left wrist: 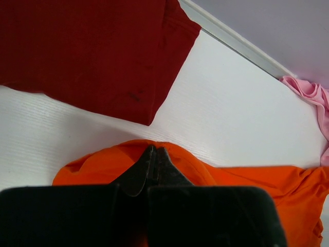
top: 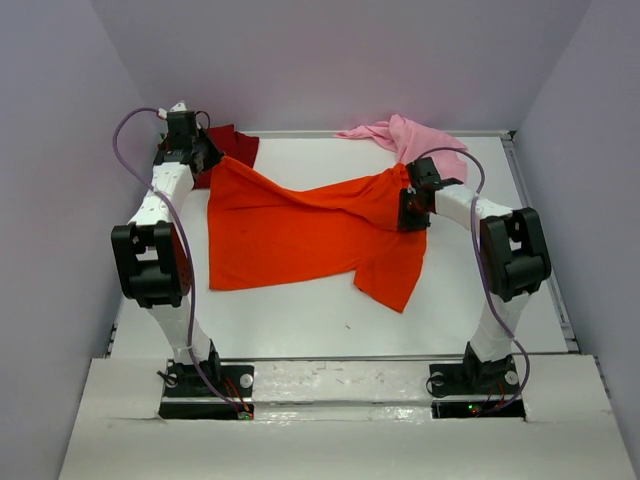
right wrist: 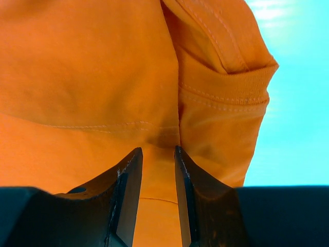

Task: Fold and stack the t-shirts
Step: Fold the tshirt

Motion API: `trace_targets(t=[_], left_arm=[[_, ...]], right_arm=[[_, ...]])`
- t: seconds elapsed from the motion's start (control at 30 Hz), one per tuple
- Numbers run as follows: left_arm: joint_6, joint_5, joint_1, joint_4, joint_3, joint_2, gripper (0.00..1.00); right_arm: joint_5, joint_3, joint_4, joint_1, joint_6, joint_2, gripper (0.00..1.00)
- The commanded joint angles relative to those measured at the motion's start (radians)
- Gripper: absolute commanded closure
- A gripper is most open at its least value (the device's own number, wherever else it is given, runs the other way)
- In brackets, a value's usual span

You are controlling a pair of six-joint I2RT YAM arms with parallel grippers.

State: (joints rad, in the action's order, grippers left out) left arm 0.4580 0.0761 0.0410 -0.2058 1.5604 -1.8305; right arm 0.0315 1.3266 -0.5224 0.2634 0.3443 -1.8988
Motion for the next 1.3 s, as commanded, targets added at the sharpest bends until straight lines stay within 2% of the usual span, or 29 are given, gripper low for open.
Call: trace_targets(t=[0.0,0.47,0.93,1.27], left_arm=[[0.005,0.03,0.005,0.04,0.018,0.022,1.0],[0.007,0.042,0.007,0.052,0.0,0.028,1.0],[0.007,0.051,0.007,0.059,-0.011,0.023,1.0],[0.005,0.053,0.007,0.063,-0.017,0.02,1.0]], right_arm=[[0.018,-0.02,0.008,0.004,0.009,0.038,0.63],[0.031,-0.01,0.018,0.004,0.007,0.007,0.63],[0.039,-0.001,0.019,0.004,0.007,-0.005,1.0],[0.038,0.037,0.016,0.004,0.002,0.026,1.0]])
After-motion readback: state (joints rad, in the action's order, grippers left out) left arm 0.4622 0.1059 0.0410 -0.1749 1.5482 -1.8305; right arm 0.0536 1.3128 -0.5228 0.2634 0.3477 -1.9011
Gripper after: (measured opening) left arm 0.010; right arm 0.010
